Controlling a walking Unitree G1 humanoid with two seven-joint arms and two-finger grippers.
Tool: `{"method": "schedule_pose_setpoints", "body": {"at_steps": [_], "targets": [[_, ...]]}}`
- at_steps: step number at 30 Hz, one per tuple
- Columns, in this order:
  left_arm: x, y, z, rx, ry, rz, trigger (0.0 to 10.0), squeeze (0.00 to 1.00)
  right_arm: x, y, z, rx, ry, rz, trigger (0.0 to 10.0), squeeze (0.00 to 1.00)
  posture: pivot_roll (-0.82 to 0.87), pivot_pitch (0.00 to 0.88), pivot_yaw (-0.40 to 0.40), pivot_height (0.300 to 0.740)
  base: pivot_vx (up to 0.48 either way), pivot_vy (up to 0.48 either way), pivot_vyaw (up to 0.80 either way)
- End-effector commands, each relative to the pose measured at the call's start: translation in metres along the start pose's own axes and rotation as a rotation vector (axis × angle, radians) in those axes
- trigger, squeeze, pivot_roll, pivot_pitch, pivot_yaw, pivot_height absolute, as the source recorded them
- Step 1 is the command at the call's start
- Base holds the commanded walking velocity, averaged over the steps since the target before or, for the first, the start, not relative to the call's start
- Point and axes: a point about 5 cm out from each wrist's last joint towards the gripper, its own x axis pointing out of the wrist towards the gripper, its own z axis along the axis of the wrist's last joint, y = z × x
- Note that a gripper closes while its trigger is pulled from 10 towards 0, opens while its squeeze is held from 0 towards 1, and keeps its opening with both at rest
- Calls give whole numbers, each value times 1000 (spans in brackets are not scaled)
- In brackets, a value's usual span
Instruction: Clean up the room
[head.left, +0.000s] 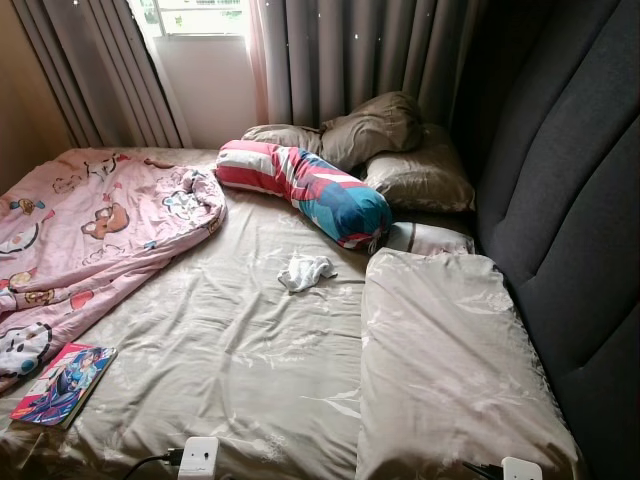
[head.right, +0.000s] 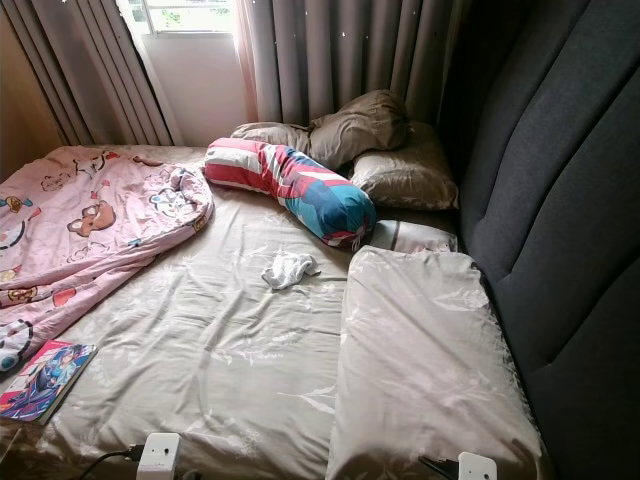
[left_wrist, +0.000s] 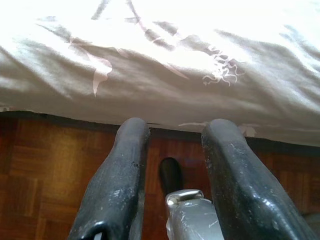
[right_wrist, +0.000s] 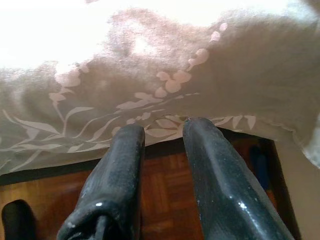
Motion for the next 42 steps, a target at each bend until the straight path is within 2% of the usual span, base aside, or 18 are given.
{"method": "schedule_pose_setpoints", "body": {"at_steps": [1, 8, 17, 42], "targets": [[-1, 3, -5, -19, 27, 11, 10000, 0, -1, 2, -4, 14, 8, 0, 10000, 0, -97, 36, 9, 740, 0, 356, 0], [-1, 5, -6, -17, 30, 19, 10000, 0, 0, 5, -2, -30, 4, 6, 10000, 0, -93, 38, 8, 740, 0, 355, 0], [-2, 6, -7, -19, 36, 27, 10000, 0, 0, 6, 0, -45, 1, 14, 10000, 0, -91, 37, 5, 740, 0, 357, 729], [-2, 7, -9, -13, 52, 25, 10000, 0, 1, 8, 0, -58, 9, 28, 10000, 0, -95, 17, 12, 740, 0, 355, 0]]}}
